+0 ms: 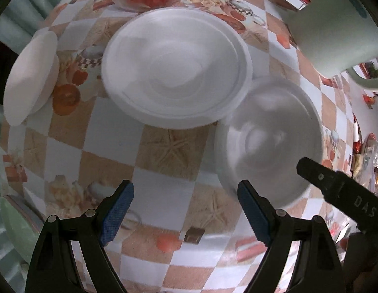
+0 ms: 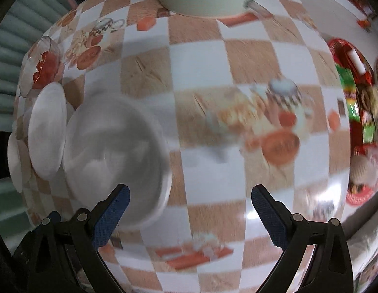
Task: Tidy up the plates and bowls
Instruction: 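Move both grippers over to the rim of a small white plate, then close both grippers on the white plate rim side by side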
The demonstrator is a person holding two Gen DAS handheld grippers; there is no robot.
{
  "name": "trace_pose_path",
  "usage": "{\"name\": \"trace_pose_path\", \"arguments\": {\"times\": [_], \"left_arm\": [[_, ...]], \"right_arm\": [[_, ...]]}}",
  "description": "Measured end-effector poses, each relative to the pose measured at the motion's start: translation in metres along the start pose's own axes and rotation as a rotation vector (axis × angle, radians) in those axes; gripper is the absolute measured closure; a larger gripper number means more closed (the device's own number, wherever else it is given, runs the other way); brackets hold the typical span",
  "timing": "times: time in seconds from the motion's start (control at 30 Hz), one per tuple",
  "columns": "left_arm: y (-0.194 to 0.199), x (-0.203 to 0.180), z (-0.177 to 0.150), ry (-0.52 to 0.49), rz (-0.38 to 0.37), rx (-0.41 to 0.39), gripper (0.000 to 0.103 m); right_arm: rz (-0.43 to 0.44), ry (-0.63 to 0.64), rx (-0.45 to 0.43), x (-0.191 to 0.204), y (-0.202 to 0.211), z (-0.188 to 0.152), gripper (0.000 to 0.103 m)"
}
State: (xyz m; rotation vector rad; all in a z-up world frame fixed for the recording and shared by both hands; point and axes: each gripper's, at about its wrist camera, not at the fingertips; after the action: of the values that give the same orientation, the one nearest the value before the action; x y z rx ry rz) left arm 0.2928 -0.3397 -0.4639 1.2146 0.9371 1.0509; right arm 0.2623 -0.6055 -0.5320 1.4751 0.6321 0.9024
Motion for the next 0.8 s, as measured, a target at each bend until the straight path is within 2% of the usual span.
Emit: {"name": "trace_pose_path", "arguments": {"times": [0.2,0.23,0.27,0.33,0.37,0.4,0.43,0.47,0.53,0.6,0.7,0.8], "left_arm": [[-0.016,-0.007,0.003,0.02,-0.02,0.011,0.015],[-0.018,-0.009,0.002,0.017,-0.024,0.016,0.015],[-0.021,-0.013,0.002,0.015,-0.026,0.019,0.017],[-0.023,-0.013,0.0,0.01,-0.042,0.023,0.021],[-0.025,-0.016,0.001,0.005,-0.047,0.024,0.021],[-0.027,-0.017,0.001,0.001,-0.049,0.025,0.021],[-0.031,-0.02,0.001,-0.007,-0.057,0.026,0.024],[-0.033,-0.021,0.0,-0.014,-0.063,0.03,0.032],[-0.041,-0.025,-0.001,-0.036,-0.073,0.046,0.036],[-0.042,-0.03,-0.003,-0.07,-0.091,0.029,0.043],[-0.045,-0.037,-0.01,-0.132,-0.098,0.033,0.051],[-0.048,-0.045,-0.018,-0.207,-0.106,0.034,0.069]], "right_arm": [[-0.002,0.03,0.006,0.007,-0.016,0.02,0.003],[-0.008,0.044,0.003,0.01,-0.018,0.021,0.006],[-0.01,0.057,0.0,0.012,-0.02,0.022,0.012],[0.001,0.079,0.02,0.019,-0.029,0.024,0.044],[0.025,0.077,0.042,0.019,-0.035,0.023,0.052],[0.024,0.082,0.024,0.021,-0.033,0.024,0.054],[0.032,0.093,0.019,0.022,-0.033,0.025,0.061],[0.032,0.103,0.017,0.021,-0.034,0.022,0.061],[0.028,0.129,0.014,0.028,-0.035,0.021,0.063],[0.04,0.134,0.017,0.032,-0.035,0.018,0.067],[0.058,0.137,0.026,0.05,-0.037,-0.014,0.068],[0.072,0.138,0.036,0.06,-0.038,-0.032,0.068]]}}
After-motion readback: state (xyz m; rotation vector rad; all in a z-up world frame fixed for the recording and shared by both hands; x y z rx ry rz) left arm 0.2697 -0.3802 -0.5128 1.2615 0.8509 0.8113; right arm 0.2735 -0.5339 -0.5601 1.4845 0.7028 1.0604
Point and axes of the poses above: each gripper's, at about its wrist camera, not at the fingertips, and y roughly against the way its jaws point, x to its left, z to its top, and after that the axes turned 6 degrees about -x, right-handed
